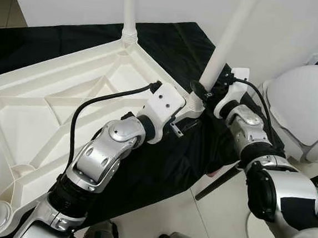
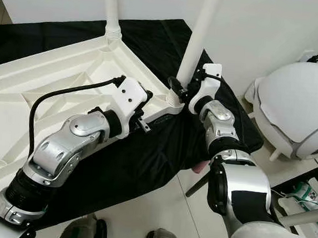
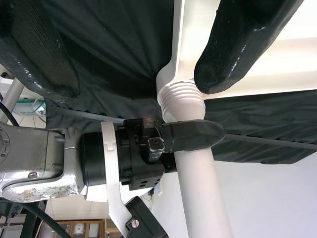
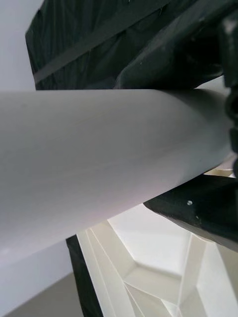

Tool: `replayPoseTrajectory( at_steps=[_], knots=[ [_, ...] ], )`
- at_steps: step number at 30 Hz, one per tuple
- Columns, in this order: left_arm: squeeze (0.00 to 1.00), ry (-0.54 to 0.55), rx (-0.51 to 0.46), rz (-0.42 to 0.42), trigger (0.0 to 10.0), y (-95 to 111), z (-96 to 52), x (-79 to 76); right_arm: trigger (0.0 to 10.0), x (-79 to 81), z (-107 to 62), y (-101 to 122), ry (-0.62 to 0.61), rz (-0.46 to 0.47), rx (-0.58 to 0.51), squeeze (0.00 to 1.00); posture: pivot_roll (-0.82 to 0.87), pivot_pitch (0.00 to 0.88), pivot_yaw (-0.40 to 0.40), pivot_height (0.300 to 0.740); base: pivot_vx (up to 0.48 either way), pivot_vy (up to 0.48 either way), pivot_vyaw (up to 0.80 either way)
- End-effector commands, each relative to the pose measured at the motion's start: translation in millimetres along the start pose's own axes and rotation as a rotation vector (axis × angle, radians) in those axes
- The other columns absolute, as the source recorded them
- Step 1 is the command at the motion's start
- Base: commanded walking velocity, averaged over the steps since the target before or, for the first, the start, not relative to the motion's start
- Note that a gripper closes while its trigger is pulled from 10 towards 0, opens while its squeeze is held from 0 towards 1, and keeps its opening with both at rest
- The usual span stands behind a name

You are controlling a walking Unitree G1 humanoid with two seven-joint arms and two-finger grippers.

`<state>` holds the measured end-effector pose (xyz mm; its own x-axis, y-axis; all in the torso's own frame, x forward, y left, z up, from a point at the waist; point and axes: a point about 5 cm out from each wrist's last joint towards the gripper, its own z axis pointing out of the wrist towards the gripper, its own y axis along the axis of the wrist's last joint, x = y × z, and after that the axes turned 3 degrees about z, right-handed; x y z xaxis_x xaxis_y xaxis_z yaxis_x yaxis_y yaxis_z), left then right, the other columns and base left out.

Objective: Building children table

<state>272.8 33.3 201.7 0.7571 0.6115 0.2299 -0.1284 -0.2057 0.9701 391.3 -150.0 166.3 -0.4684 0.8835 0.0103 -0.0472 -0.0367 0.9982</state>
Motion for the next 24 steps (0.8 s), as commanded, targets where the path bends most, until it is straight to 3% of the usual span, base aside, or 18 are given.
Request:
replayPoseTrajectory(
  at_steps=[1, 5, 9, 14, 21, 24],
  knots=[
    [0.00, -0.008, -0.014, 0.003, 10.0, 4.2, -0.4, -0.8, 0.0, 4.8, -1.8, -11.7, -0.015, 0.028, 0.025, 0.00, 0.01, 0.021, -0.045, 0.740, 0.000, 0.000, 0.00],
    [0.00, -0.015, -0.016, 0.001, 10.0, 4.6, 0.1, -1.6, 0.0, 19.4, 4.7, -18.9, -0.160, 0.049, 0.001, 0.00, 0.01, 0.014, -0.044, 0.740, 0.000, 0.000, 0.00],
    [0.00, -0.017, -0.017, 0.000, 10.0, 4.6, 0.2, -1.8, 0.0, 24.3, 7.4, -20.3, -0.221, 0.055, -0.001, 0.00, 0.01, 0.013, -0.043, 0.740, 0.000, 0.000, 0.00],
    [0.00, -0.025, -0.019, 0.001, 10.0, 5.0, 1.2, -2.8, 0.0, 51.5, 23.0, -21.9, -0.415, 0.074, 0.043, 0.00, 0.01, 0.001, -0.046, 0.740, 0.000, 0.000, 0.00],
    [0.00, -0.028, -0.023, -0.003, 10.0, 4.9, 2.3, -4.1, 0.0, 68.1, 26.5, -25.6, -0.548, 0.097, 0.065, 0.00, 0.01, 0.000, -0.058, 0.740, 0.000, 0.000, 0.00],
    [0.00, -0.026, -0.023, -0.003, 10.0, 4.8, 2.5, -4.0, 0.0, 74.6, 27.7, -27.0, -0.533, 0.111, 0.068, 0.00, 0.02, 0.000, -0.059, 0.740, 0.000, 0.000, 0.00]
  ],
)
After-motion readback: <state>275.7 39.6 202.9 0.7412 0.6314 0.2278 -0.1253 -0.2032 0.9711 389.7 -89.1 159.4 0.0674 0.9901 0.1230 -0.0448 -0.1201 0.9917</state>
